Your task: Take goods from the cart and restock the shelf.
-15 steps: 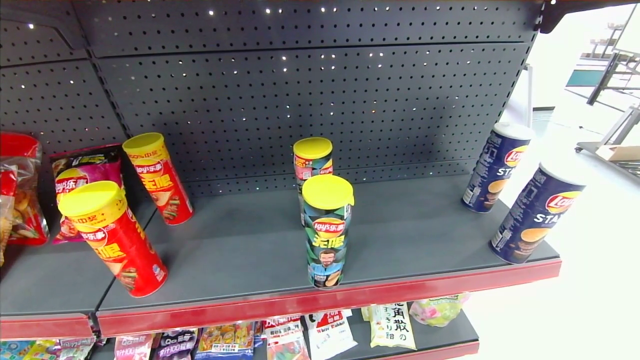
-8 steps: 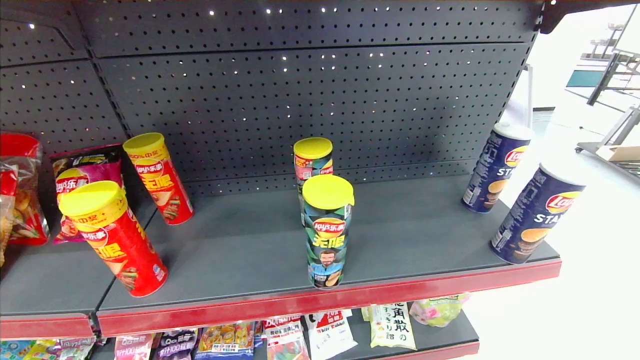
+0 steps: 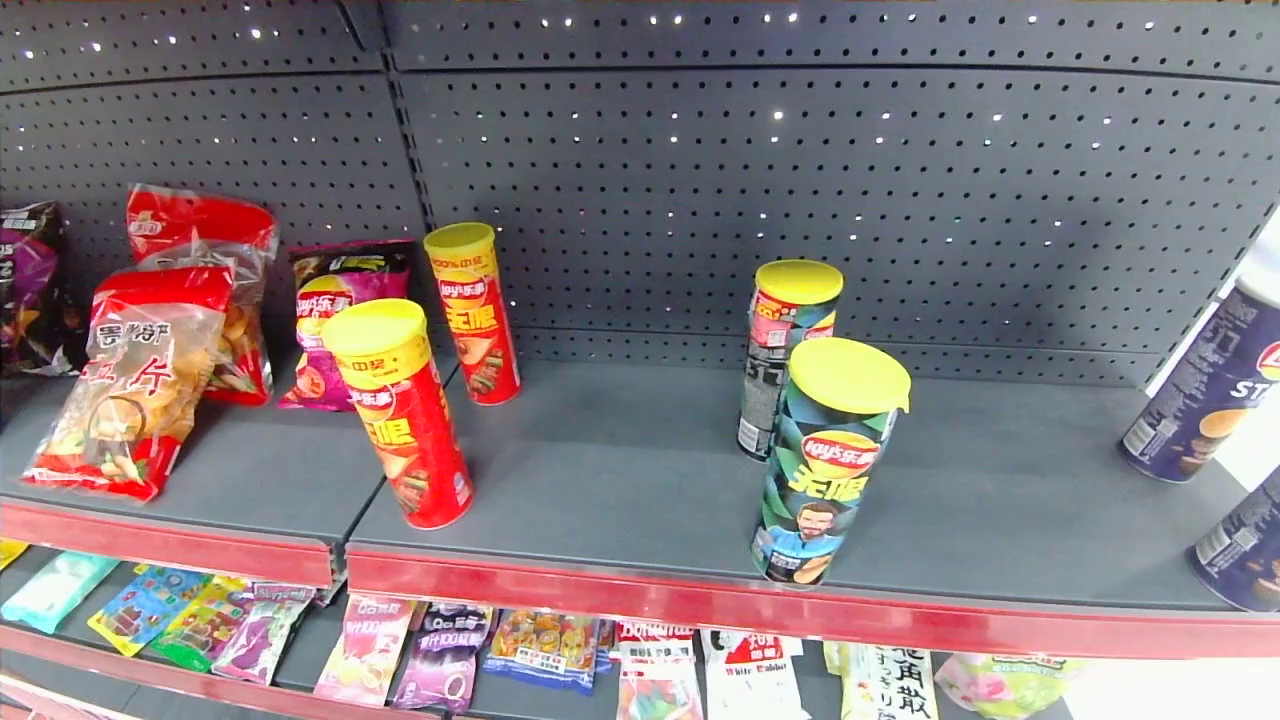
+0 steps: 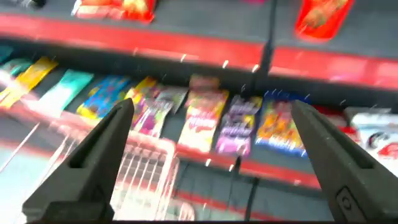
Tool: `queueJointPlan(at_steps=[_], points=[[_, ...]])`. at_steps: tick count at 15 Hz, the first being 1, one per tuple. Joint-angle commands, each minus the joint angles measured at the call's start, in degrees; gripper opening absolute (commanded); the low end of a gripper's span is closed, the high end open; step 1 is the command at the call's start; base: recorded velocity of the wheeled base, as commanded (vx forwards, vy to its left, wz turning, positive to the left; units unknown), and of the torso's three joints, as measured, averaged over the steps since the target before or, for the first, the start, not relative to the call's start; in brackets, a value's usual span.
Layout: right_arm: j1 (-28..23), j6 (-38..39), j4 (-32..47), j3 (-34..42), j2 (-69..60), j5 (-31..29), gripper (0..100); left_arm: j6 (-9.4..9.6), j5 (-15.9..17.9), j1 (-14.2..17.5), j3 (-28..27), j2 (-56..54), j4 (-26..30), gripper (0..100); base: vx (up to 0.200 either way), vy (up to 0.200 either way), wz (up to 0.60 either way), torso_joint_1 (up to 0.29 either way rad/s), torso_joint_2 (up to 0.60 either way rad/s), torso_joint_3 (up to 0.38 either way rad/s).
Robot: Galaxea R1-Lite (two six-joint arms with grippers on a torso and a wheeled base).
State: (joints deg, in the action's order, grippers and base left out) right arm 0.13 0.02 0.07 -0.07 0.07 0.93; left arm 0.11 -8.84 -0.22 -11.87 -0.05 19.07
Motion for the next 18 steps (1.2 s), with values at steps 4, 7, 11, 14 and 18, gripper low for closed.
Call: queueJointPlan(at_steps=[4, 7, 11, 14, 18], points=[[0.0, 0.0, 0.0, 0.0, 0.0, 0.0, 100, 2.79, 11.8, 0.0, 11.9, 0.0, -19.5, 100, 0.0, 0.0, 0.0, 0.0, 0.0, 0.0], [0.0, 0.0, 0.0, 0.0, 0.0, 0.1, 100, -0.46, 9.7, 0.0, 11.6, 0.0, -18.7, 100, 0.0, 0.0, 0.0, 0.0, 0.0, 0.0], [0.0, 0.2, 0.0, 0.0, 0.0, 0.1, 100, -0.29, 7.0, 0.0, 11.8, 0.0, -18.8, 100, 0.0, 0.0, 0.0, 0.0, 0.0, 0.0], [0.0, 0.3, 0.0, 0.1, 0.0, 0.0, 100, -0.37, 7.0, 0.0, 11.9, 0.0, -18.8, 100, 0.0, 0.0, 0.0, 0.0, 0.0, 0.0], [4.7, 5.0, -3.1, -20.1, 12.1, 2.3, 100, -0.37, 7.0, 0.0, 11.9, 0.0, -18.8, 100, 0.0, 0.0, 0.0, 0.0, 0.0, 0.0]])
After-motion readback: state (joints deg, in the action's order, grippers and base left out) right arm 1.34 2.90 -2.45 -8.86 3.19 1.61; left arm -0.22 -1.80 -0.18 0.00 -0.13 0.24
